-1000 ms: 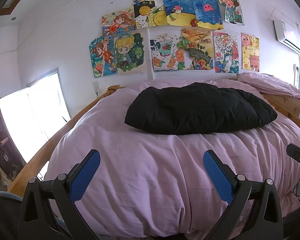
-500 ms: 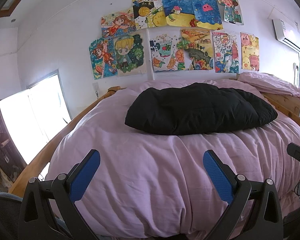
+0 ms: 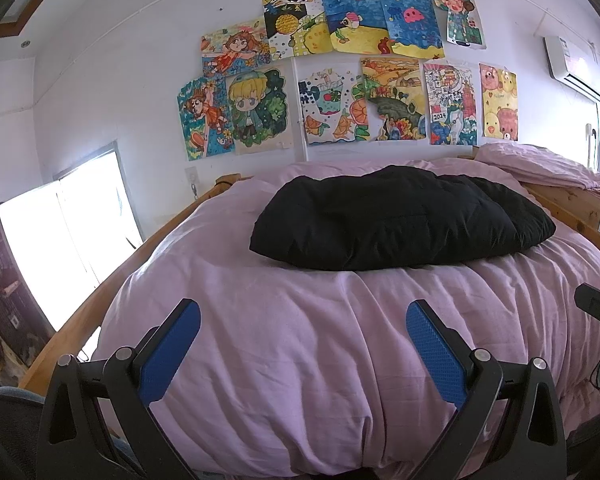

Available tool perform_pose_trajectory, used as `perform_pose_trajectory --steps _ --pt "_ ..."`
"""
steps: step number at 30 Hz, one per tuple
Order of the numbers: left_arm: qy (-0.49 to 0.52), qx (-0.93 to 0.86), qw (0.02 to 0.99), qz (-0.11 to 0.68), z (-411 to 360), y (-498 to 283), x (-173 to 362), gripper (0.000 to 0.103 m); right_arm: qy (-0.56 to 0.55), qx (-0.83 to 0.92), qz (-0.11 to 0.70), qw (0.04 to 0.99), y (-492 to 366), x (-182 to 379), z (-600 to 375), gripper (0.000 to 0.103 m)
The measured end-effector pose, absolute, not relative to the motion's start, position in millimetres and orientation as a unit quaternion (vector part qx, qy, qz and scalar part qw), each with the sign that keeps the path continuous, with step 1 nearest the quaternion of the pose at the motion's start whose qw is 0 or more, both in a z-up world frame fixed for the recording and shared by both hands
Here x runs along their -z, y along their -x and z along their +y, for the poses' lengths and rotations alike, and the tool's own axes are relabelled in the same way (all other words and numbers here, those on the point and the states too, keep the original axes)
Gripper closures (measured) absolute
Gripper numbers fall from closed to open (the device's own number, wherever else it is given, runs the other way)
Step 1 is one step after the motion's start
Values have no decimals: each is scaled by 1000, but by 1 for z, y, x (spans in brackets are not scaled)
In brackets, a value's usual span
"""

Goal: Fold large clothes

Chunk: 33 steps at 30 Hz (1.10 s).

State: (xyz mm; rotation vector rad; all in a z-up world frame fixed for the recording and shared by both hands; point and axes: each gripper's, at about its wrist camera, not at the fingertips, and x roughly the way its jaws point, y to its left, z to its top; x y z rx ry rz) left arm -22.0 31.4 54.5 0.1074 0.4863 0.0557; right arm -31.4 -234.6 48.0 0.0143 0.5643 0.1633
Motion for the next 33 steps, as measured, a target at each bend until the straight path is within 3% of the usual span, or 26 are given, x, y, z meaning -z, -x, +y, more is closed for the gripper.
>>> perform_pose_trajectory --steps 33 --pt "-57 -24 969 239 37 22 -54 2 -7 -80 279 957 31 -48 -234 0"
